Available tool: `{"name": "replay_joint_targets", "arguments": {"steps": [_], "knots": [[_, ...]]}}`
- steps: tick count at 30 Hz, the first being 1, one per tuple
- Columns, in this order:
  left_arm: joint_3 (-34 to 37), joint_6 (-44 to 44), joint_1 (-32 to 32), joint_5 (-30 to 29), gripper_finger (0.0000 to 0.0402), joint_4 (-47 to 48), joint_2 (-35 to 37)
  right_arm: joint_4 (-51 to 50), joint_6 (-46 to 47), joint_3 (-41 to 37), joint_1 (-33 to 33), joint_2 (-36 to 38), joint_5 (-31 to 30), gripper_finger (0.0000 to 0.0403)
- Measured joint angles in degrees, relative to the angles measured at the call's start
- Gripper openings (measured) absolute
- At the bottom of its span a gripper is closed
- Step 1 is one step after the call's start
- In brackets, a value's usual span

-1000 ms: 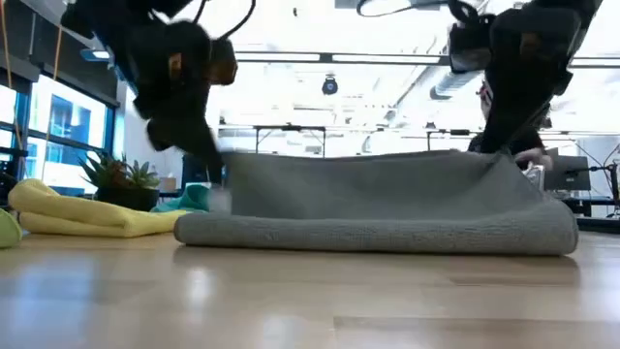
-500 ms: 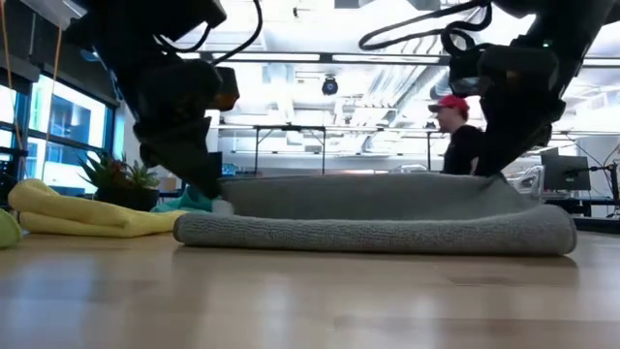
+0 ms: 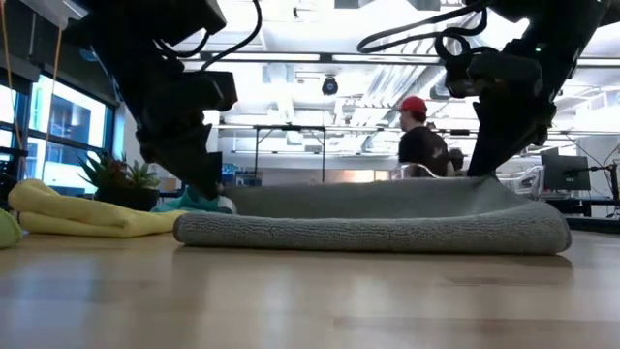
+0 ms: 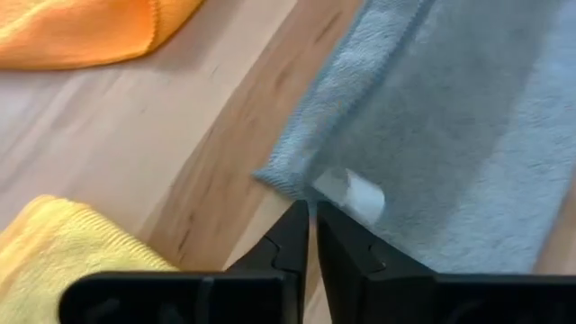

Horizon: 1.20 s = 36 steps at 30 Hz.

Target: Fold microfiber towels

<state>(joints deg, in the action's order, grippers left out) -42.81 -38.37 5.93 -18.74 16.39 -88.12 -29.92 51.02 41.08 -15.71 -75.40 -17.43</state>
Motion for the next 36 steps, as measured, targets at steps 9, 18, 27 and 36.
{"name": "replay_joint_targets", "arguments": {"steps": [9,18,27,36], "knots": [[0.0,0.0,-0.07,-1.01,0.0091,3.67,0.02,-0.05,0.13,0.0,0.0,0.0,-2.34,0.0106],[0.0,1.51,-0.72,-1.36,0.0132,6.15,7.6,-11.61,-1.35,3.4,0.07,2.22,-2.79,0.0245],[0.21,-1.91,4.24,-6.99,0.0133,3.74,22.38,-5.06,15.03,-0.15,-10.66,10.24,0.68,0.0255],[8.43,-11.15,13.35,-15.21,0.0133,-15.09,21.56,9.8,45.18,-8.55,-20.48,6.97,-0.84,0.0255]]}}
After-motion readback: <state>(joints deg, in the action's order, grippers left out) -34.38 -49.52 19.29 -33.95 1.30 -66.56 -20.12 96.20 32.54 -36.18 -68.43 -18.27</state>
